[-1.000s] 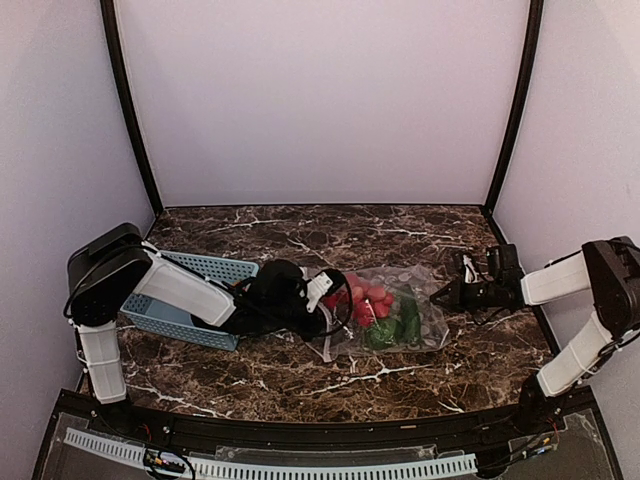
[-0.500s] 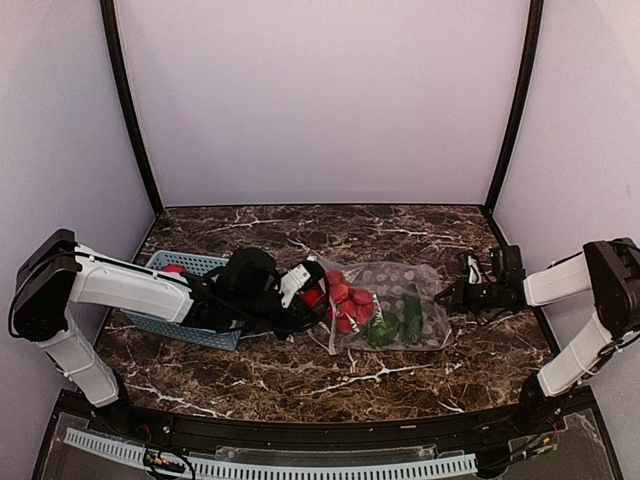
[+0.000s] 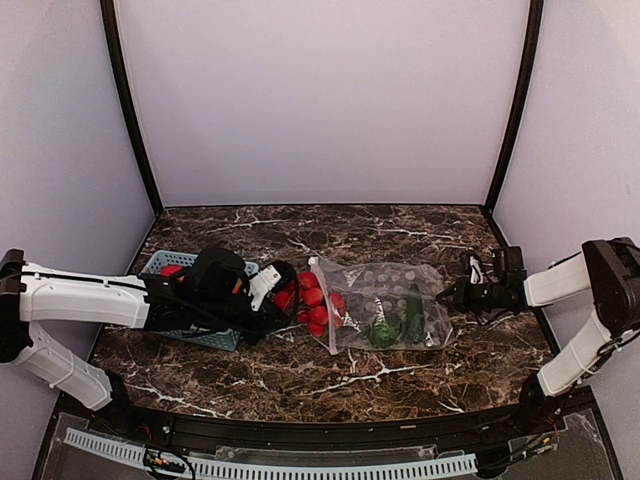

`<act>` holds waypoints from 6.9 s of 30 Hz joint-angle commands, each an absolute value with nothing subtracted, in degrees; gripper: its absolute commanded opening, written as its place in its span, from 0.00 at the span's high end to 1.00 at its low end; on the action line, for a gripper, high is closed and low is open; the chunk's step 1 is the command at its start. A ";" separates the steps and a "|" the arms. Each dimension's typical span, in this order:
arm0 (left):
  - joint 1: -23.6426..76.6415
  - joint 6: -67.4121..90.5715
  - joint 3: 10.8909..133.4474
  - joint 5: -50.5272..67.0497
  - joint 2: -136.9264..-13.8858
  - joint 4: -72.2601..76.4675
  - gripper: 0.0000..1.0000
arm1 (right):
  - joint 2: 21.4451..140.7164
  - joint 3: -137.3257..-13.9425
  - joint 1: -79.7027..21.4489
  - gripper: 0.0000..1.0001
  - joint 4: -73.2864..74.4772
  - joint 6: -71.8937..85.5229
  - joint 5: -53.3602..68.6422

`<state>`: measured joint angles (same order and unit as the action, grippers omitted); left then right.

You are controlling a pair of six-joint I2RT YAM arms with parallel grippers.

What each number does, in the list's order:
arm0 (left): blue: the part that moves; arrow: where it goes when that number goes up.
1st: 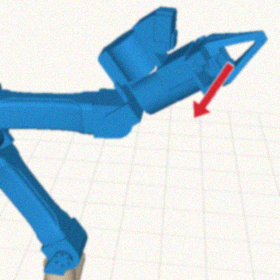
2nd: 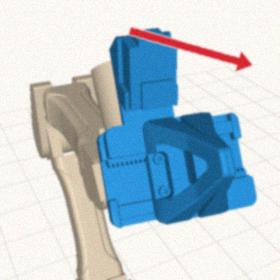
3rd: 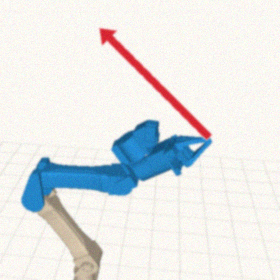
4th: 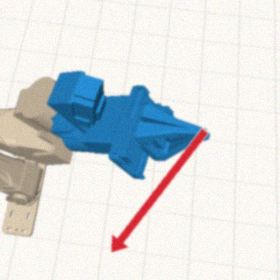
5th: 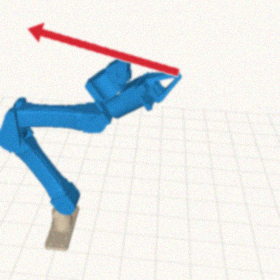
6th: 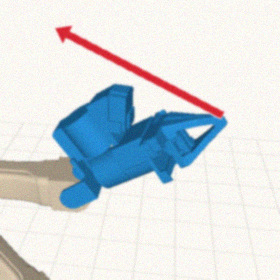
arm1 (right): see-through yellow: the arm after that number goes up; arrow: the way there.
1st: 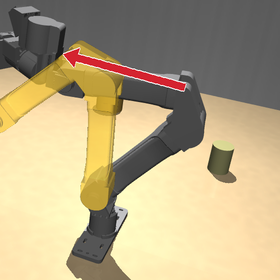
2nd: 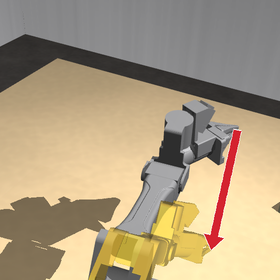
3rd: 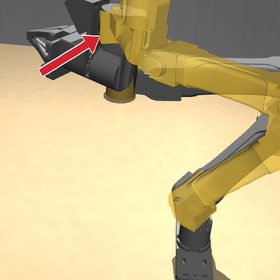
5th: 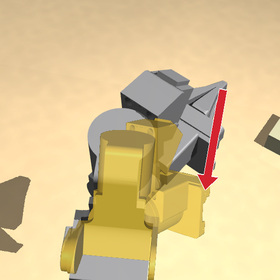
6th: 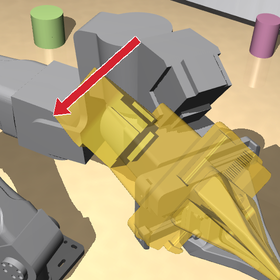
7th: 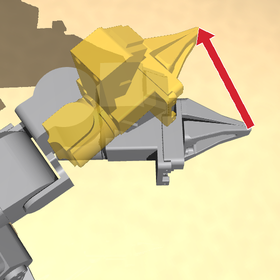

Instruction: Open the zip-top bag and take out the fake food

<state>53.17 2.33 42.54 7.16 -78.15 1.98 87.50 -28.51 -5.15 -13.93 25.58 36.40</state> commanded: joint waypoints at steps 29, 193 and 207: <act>34.66 43.68 40.49 -29.33 -38.15 -29.14 0.99 | 89.36 -27.94 -4.57 1.00 -16.37 25.50 37.44; 59.70 -3.66 62.79 26.96 -125.65 44.46 0.39 | 87.96 -24.46 -18.27 1.00 -19.50 31.80 27.25; 56.74 -1.06 48.28 22.45 -115.94 47.86 0.47 | 85.59 -25.69 -11.13 1.00 -16.83 28.73 29.84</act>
<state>57.78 -2.92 52.36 24.77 -120.44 47.53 87.02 -24.64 -12.88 -17.93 30.52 29.65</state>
